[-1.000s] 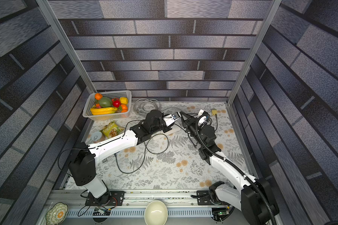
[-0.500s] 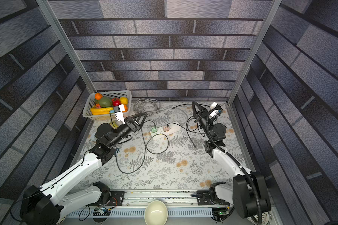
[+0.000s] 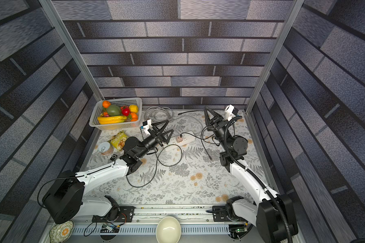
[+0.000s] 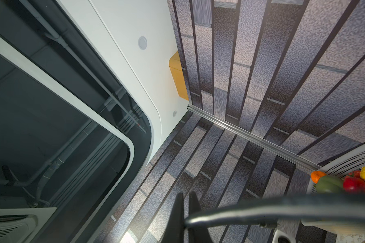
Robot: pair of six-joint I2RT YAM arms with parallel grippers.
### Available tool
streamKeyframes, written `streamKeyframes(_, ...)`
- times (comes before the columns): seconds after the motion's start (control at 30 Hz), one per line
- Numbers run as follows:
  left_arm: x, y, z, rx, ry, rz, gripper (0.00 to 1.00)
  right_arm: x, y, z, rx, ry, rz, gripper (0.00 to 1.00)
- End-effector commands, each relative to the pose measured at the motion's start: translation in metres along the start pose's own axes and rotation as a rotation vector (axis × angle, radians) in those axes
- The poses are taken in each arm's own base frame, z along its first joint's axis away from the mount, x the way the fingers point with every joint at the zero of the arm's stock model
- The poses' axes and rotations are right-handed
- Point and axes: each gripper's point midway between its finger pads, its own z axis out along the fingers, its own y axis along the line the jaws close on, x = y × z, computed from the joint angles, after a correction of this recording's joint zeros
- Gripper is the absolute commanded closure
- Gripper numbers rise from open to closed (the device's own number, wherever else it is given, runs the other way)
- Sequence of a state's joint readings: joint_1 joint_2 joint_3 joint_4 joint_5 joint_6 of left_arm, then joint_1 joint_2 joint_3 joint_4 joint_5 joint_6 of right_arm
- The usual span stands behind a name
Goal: Charge mp3
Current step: Pick up the charging cable from the center of the board.
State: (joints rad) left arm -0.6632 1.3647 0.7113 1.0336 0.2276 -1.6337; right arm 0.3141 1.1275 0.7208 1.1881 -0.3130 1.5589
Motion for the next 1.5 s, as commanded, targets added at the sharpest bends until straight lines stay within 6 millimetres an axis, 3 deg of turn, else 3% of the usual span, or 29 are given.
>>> streamKeyframes(0.0,0.007,-0.051,0.009,0.141,0.016,-0.063,0.05,0.006,0.021,-0.003,-0.079,0.016,-0.058,1.00)
streamKeyframes(0.13,0.006,-0.052,0.015,0.129,0.007,-0.105,0.05,0.009,0.025,-0.004,-0.114,0.022,-0.060,1.00)
streamKeyframes(0.37,0.006,-0.053,0.030,0.137,0.014,-0.138,0.14,0.015,0.028,-0.005,-0.141,0.038,-0.066,1.00)
streamKeyframes(0.63,0.010,-0.057,0.043,0.119,0.042,-0.152,0.18,0.019,0.026,-0.008,-0.134,0.047,-0.080,1.00)
streamKeyframes(0.93,0.013,-0.067,0.050,0.111,0.071,-0.126,0.24,0.020,0.022,-0.009,-0.124,0.049,-0.089,1.00)
streamKeyframes(1.1,0.012,-0.063,0.053,0.086,0.071,-0.118,0.27,0.021,0.024,-0.010,-0.132,0.054,-0.096,1.00)
streamKeyframes(1.47,0.010,-0.058,0.067,0.079,0.090,-0.127,0.52,0.026,0.028,-0.010,-0.142,0.079,-0.120,1.00)
